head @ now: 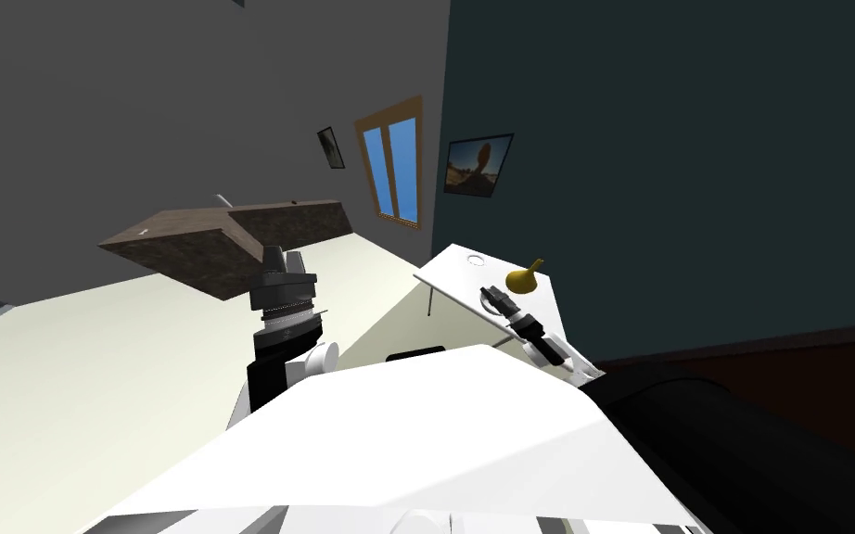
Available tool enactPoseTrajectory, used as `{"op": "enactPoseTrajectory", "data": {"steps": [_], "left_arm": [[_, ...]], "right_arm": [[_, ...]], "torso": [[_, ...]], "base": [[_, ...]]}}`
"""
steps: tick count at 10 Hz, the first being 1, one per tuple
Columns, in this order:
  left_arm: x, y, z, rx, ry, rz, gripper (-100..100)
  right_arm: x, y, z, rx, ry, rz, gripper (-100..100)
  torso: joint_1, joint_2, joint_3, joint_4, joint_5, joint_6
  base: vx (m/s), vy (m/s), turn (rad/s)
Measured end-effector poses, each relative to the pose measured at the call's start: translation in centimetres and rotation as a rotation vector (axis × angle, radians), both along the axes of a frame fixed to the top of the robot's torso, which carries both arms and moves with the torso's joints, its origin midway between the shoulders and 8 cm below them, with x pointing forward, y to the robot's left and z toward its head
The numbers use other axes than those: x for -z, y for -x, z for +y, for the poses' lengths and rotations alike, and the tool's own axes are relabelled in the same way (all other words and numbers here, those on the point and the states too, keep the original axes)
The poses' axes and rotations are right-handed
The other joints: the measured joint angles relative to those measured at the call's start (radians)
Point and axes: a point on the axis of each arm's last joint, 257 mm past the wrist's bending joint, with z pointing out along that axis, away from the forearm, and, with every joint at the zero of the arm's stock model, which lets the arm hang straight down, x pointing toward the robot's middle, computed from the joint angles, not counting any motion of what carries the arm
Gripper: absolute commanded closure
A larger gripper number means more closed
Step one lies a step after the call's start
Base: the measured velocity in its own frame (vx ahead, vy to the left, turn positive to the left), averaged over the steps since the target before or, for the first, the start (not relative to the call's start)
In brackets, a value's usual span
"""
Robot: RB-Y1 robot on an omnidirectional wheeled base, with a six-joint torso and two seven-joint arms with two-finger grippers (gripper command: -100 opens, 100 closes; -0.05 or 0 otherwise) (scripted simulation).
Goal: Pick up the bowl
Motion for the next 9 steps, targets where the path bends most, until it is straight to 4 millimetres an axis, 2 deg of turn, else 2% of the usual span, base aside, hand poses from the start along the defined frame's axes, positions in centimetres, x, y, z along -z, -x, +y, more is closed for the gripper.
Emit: {"op": "enactPoseTrajectory", "data": {"steps": [3,6,9], "left_arm": [[0.0,0.0,0.0,0.000,0.000,0.000,0],[0.0,0.0,0.0,0.000,0.000,0.000,0],[0.0,0.0,0.0,0.000,0.000,0.000,0]], "right_arm": [[2.9,1.9,-3.8,0.026,0.166,0.076,-100],[5.2,2.9,-6.7,0.040,0.304,0.135,-100],[7.3,5.0,-10.4,0.047,0.460,0.210,-100]], "torso": [[0.001,0.000,0.000,0.000,0.000,0.000],[0.000,-0.001,0.000,0.000,0.000,0.000],[0.000,-0.001,0.000,0.000,0.000,0.000]], "base": [[-0.011,0.074,0.120],[-0.007,0.075,0.164],[-0.002,0.070,0.123]]}}
